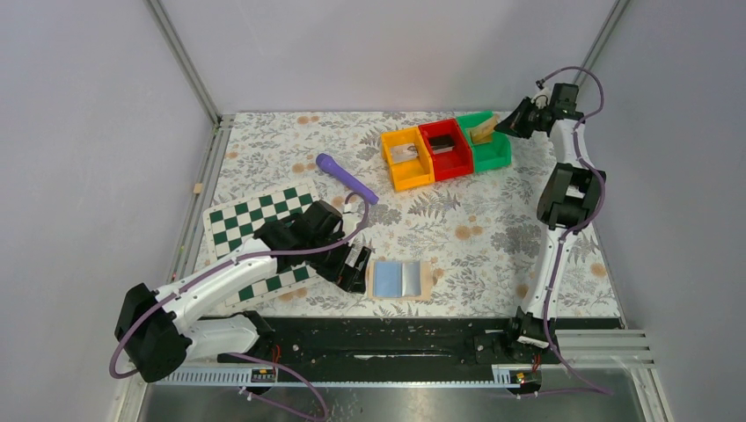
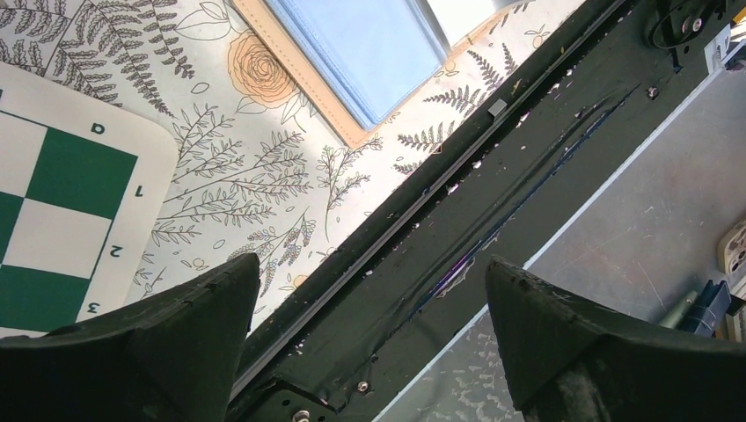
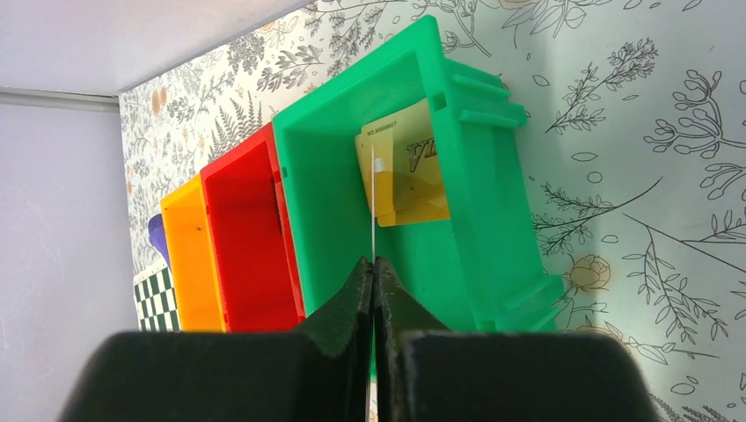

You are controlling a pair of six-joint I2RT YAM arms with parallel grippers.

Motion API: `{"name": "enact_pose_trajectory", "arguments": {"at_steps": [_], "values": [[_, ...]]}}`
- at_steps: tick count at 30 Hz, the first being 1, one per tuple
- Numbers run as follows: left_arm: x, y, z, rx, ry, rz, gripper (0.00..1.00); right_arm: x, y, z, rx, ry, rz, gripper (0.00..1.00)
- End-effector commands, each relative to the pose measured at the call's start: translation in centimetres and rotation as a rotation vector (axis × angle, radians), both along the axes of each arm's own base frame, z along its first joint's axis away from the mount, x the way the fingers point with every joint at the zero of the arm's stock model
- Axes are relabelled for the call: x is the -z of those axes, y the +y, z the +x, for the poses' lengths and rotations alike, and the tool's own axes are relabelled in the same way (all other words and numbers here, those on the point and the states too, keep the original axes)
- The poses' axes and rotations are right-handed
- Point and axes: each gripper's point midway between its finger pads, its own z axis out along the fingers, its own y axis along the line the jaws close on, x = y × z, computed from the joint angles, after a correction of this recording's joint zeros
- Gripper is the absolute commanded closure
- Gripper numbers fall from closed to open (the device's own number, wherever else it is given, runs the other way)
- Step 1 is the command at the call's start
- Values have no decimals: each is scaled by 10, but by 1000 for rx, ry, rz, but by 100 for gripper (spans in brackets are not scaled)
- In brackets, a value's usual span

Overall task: Take the credit cards out of the card holder
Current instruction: Place the credit card in the storage box.

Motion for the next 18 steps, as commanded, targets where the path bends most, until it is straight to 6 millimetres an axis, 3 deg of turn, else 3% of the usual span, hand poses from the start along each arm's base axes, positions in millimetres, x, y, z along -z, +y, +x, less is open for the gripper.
{"name": "enact_pose_trajectory", "arguments": {"at_steps": [1,18], "values": [[-14,-10,10,11,-43,-49,1,-10,7,3,-31,-6,31,100],[-9,-10,10,12,-21,-36,1,3,22,24,-26,-21,10,100]]}}
